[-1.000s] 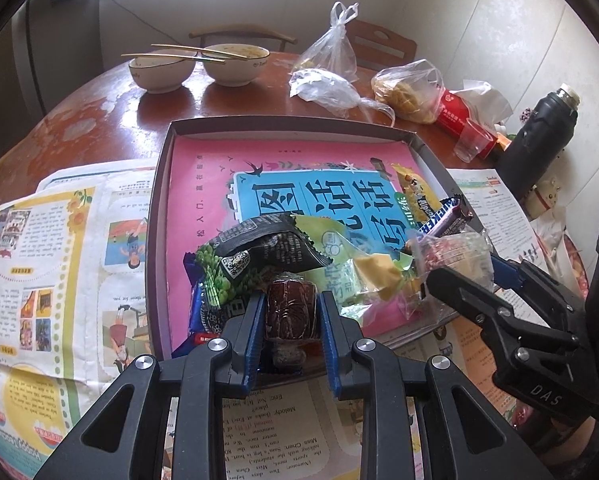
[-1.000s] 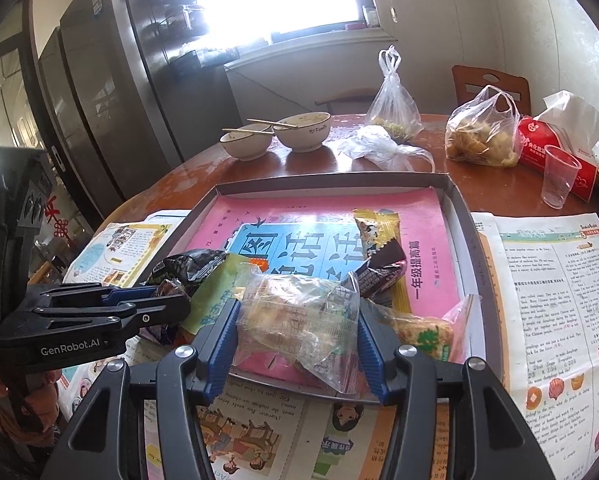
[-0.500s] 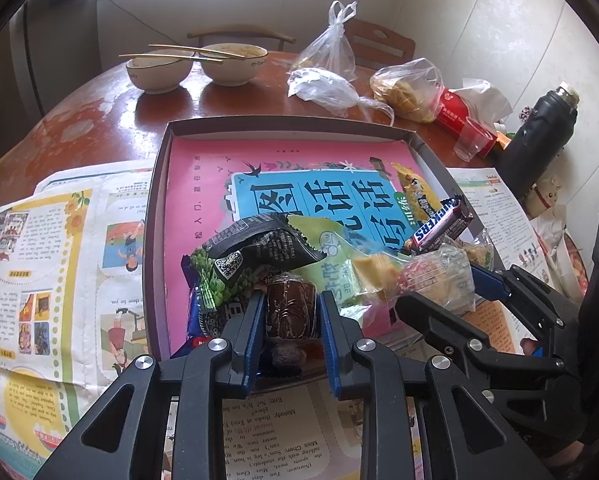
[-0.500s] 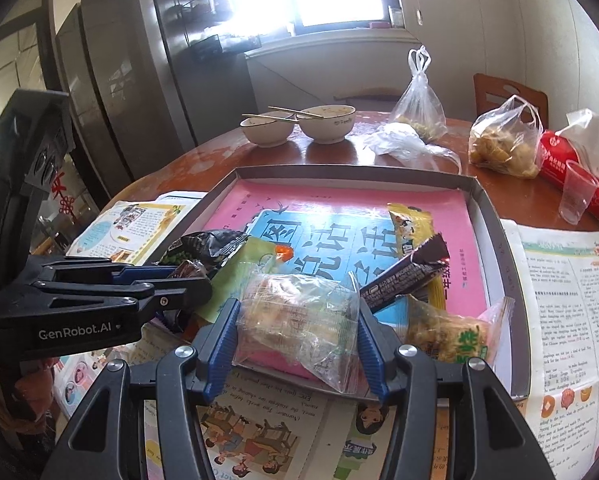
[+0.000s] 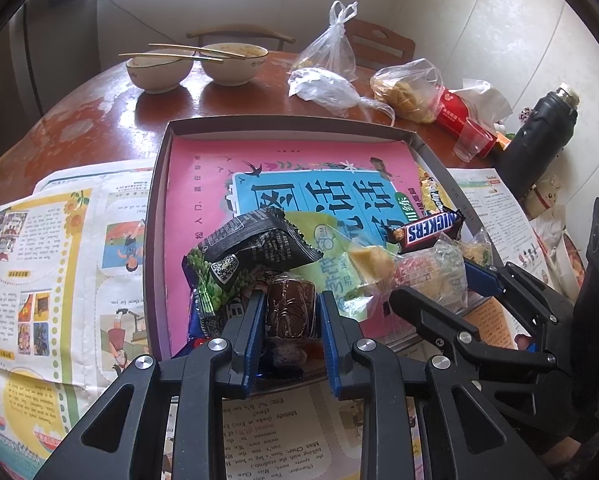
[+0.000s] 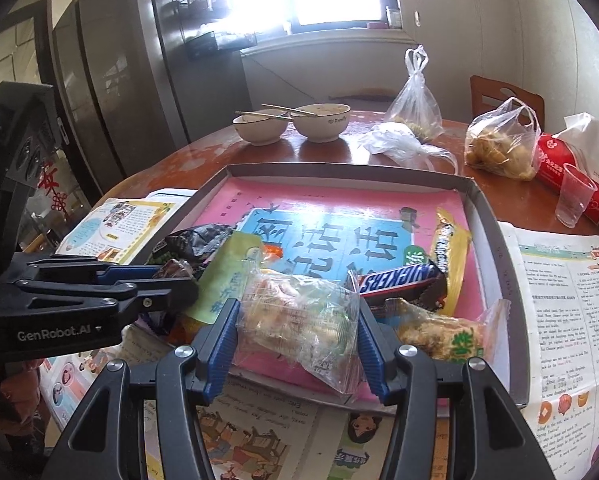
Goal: Organize snacks
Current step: 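Lower and release the pastry bag in the tray with the right gripper while the left releases the brown cake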
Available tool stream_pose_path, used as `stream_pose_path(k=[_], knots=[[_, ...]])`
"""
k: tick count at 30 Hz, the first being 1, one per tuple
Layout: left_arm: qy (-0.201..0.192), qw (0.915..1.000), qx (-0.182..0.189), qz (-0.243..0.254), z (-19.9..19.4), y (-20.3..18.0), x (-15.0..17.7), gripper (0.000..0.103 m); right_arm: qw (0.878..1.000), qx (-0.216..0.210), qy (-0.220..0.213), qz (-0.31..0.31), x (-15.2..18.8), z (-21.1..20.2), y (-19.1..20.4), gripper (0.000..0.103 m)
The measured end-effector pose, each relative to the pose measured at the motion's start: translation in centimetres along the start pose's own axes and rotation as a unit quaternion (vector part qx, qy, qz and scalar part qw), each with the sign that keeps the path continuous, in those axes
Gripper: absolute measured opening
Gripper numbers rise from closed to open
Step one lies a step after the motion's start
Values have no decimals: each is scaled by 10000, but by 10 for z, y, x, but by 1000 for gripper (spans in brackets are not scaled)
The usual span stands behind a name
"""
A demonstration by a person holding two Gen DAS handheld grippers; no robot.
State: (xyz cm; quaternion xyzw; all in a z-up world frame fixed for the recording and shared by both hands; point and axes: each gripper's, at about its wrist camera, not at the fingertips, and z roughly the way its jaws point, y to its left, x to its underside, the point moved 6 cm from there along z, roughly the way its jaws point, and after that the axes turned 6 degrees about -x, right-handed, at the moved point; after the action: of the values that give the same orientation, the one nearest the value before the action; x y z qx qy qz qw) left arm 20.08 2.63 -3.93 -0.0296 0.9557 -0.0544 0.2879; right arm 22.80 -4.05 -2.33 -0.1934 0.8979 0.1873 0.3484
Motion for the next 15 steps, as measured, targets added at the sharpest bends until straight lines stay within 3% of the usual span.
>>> stream_pose_path(k=[15], knots=[[10, 10000, -17, -5, 1, 2, -1, 27, 9997, -27, 93, -234, 5, 3, 11, 57]])
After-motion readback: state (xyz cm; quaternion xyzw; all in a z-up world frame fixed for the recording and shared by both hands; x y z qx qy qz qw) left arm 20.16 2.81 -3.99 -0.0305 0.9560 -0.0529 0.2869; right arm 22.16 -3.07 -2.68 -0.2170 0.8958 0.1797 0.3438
